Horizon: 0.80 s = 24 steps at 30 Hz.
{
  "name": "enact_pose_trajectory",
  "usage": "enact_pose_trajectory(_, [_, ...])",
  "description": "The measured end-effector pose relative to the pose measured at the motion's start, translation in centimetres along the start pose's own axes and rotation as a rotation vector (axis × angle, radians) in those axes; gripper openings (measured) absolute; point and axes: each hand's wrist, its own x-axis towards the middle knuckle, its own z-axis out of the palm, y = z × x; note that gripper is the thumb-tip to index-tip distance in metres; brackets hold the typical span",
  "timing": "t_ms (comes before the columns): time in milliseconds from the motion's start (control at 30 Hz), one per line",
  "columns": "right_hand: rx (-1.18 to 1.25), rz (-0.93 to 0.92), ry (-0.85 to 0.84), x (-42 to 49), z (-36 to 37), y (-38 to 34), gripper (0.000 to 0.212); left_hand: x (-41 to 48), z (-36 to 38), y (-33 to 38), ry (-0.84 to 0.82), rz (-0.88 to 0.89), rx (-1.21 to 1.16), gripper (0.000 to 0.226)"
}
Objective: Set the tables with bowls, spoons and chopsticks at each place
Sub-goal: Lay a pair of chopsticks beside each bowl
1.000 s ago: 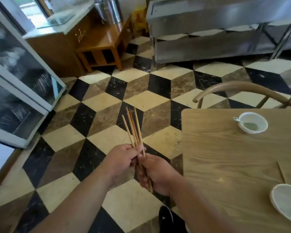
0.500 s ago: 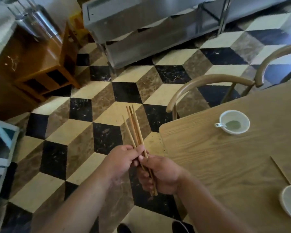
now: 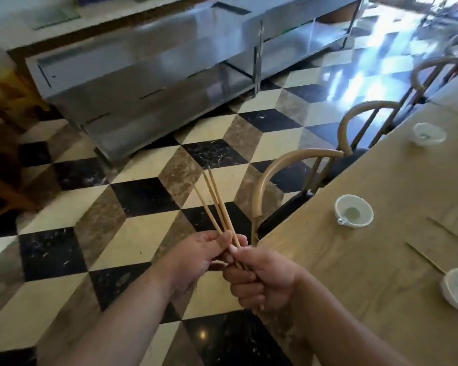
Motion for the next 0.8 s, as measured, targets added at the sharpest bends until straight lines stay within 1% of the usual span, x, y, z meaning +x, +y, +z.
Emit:
enact_pose_trajectory(33, [0.028,-0.025,-0.009,0.8,0.6,0.0,0.026,0.2,-1.0,0.3,-0.019,0.012,-0.013,0.038])
enact_pose_trajectory(100, [0.042,-0.110,0.042,3.2,1.9,-0.2,0.026,1.0,-3.7,1.0,-0.022,0.036,0.038,0.037])
enact_pose_trajectory(167, [-0.017,-0.174,0.137,5.2,2.9,-0.8,0.028,2.1,-5.9,1.8,-0.012,0.050,0.105,0.036])
enact_pose_trajectory(233, [-0.093,-0.205,0.253,6.6,3.4,-1.9,0.034,3.2,-7.2,2.7,-0.022,0.043,0.112,0.036])
enact_pose_trajectory(333, [-0.097,-0.255,0.345,8.8,3.6,-4.2,0.037,5.6,-9.4,4.0,-0.012,0.042,0.134,0.035])
enact_pose_trajectory(400, [-0.063,-0.300,0.359,10.4,2.9,-5.8,0.034,7.9,-10.8,5.3,-0.023,0.057,0.171,0.034])
enact_pose_trajectory(467, [-0.037,-0.327,0.336,12.1,1.5,-7.3,0.032,10.9,-12.1,6.2,-0.035,0.051,0.217,0.034])
enact_pose_trajectory(533, [0.002,-0.335,0.298,14.0,-0.6,-9.2,0.030,14.1,-13.4,7.2,-0.043,0.027,0.260,0.034])
enact_pose_trajectory(633, [0.019,-0.326,0.289,17.2,-3.7,-13.7,0.030,19.3,-15.9,9.3,-0.037,0.005,0.277,0.034])
enact_pose_trajectory(700, [0.002,-0.295,0.312,19.0,-5.0,-17.4,0.031,22.8,-17.9,11.2,-0.016,-0.017,0.304,0.035])
enact_pose_trajectory(800, [0.009,-0.294,0.392,21.3,-6.0,-23.2,0.033,27.0,-20.4,15.0,-0.048,-0.037,0.299,0.036])
